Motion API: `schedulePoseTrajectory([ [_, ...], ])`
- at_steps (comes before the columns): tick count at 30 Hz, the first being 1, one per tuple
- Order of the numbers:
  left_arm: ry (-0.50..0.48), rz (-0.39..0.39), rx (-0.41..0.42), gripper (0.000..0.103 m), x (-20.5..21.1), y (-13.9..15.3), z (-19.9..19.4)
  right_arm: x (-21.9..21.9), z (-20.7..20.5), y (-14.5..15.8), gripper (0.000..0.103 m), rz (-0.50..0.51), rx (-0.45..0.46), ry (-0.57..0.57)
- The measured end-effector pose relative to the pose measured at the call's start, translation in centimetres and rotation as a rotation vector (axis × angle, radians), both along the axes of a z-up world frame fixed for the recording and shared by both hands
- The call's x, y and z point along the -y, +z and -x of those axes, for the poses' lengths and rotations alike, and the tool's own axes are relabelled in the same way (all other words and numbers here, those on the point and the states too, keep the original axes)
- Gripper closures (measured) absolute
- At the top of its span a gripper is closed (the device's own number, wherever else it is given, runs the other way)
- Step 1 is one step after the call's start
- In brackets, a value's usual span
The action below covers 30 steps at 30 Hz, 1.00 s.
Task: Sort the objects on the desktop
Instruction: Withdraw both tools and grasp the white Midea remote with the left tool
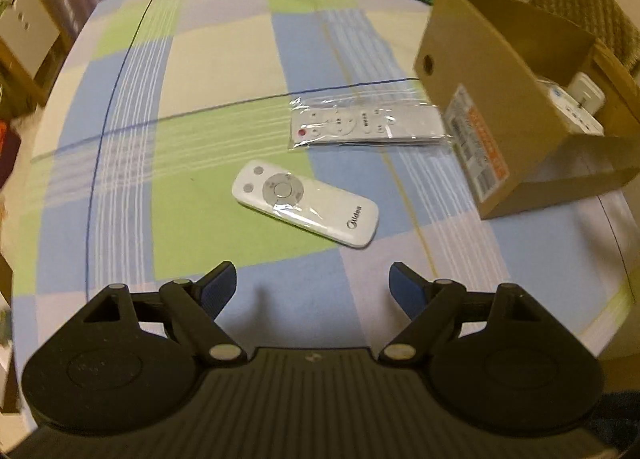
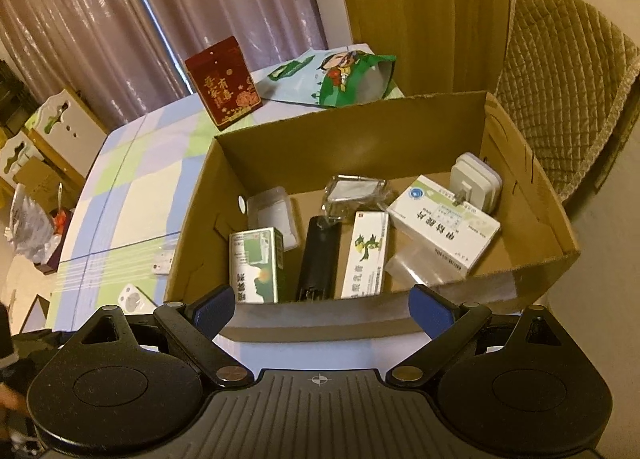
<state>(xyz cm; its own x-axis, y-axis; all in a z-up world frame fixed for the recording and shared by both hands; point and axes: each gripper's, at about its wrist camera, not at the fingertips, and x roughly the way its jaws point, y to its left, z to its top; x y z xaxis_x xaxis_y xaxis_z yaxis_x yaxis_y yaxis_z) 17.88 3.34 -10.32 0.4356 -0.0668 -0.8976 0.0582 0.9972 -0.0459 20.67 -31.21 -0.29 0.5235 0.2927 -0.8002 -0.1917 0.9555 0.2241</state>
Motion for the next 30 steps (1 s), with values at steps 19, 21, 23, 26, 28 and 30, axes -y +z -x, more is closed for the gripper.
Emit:
schedulePoseTrajectory([
  [19,0.097,-0.058,0.007,0.055,0.9,-4.8,-7.5,-5.6,-7.9,0.3,0.007,0.099,0.069,0.309],
  [21,0.057,-0.056,0.01,0.064,0.3,-4.6,-6.7,-7.5,-8.5,0.6,0.007,0.1,0.101,0.394],
  [23,0.015,-0.057,0.006,0.065,-0.3,-4.5,-5.8,-9.3,-8.8,0.7,0.007,0.101,0.134,0.484],
  [26,-0.003,-0.053,-0.005,0.061,-1.3,-4.5,-4.7,-12.2,-8.9,0.7,0.007,0.113,0.173,0.624],
  [28,-0.017,-0.049,0.002,0.061,-1.6,-4.5,-4.4,-14.0,-8.8,0.4,0.007,0.131,0.192,0.709],
  [30,-0.033,-0.045,0.005,0.061,-1.6,-4.5,-4.6,-15.7,-9.0,-0.2,0.007,0.145,0.192,0.773],
])
